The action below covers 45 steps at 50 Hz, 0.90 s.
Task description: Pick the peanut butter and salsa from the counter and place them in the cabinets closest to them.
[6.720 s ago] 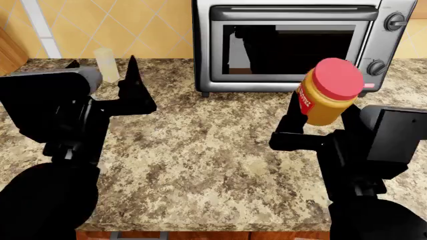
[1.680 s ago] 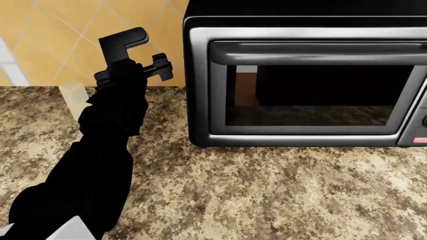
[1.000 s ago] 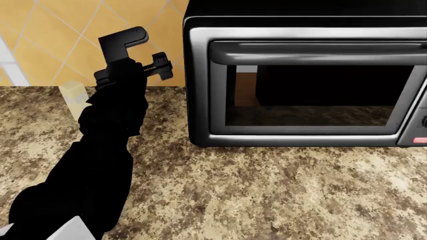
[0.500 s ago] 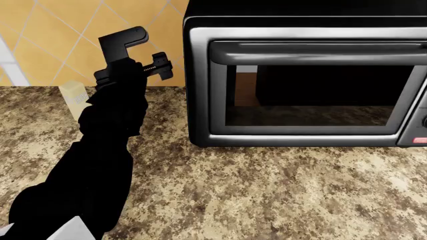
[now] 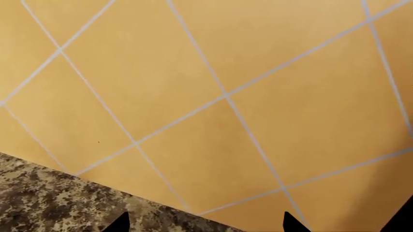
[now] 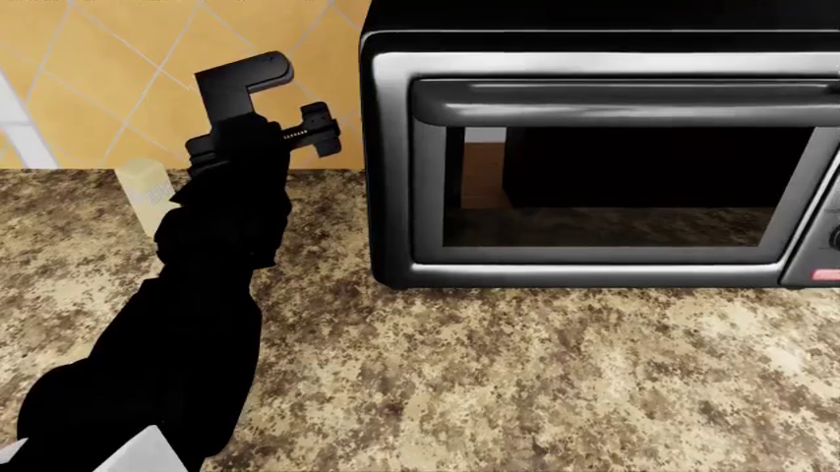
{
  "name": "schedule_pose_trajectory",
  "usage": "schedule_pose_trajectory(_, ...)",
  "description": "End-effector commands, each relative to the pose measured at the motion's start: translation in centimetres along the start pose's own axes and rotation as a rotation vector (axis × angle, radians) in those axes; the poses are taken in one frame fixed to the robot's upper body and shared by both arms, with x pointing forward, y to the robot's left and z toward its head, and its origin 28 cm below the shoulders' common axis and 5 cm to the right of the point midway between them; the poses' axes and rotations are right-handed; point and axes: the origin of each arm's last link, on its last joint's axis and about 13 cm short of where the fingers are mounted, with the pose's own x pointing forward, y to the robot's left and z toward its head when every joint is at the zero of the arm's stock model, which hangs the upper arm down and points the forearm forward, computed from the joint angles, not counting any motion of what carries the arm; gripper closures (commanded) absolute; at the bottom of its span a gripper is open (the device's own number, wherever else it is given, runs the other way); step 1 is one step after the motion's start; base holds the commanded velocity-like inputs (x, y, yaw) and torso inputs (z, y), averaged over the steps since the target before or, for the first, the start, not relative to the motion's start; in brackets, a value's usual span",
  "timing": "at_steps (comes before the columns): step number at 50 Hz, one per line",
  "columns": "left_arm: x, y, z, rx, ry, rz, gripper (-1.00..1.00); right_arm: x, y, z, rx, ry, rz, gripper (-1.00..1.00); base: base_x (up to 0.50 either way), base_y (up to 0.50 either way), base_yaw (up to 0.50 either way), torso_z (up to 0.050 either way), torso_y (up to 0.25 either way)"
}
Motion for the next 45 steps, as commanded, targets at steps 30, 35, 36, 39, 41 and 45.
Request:
schedule_pose_trajectory(30,0.0,0.0,0.0,0.004,-0.003,-0.005,-1.00,0.1,-0.7,1.4,-0.054,-0.133,-0.097,-1.00,0.00,0.00,0.00,0.001,0.000)
schedule_pose_trajectory(35,0.0,0.0,0.0,0.003,-0.004,-0.005,-1.00,-0.1,-0.6,1.6,-0.048,-0.153,-0.087,-1.00,0.00,0.00,0.00,0.000,0.000)
schedule_pose_trajectory(36,0.0,0.0,0.0,0.003,-0.004,-0.005,-1.00,-0.2,-0.6,1.7,-0.047,-0.158,-0.085,-1.00,0.00,0.00,0.00,0.000,0.000)
schedule_pose_trajectory(39,0.0,0.0,0.0,0.006,-0.005,-0.005,-1.00,-0.5,-0.6,1.9,-0.045,-0.173,-0.081,-1.00,0.00,0.00,0.00,0.000,0.000)
schedule_pose_trajectory(41,0.0,0.0,0.0,0.006,-0.006,-0.005,-1.00,-0.7,-0.6,2.0,-0.043,-0.181,-0.080,-1.00,0.00,0.00,0.00,0.000,0.000)
schedule_pose_trajectory(45,0.0,0.0,0.0,0.006,-0.006,-0.004,-1.00,-1.2,-0.6,2.4,-0.042,-0.204,-0.074,-1.00,0.00,0.00,0.00,0.000,0.000)
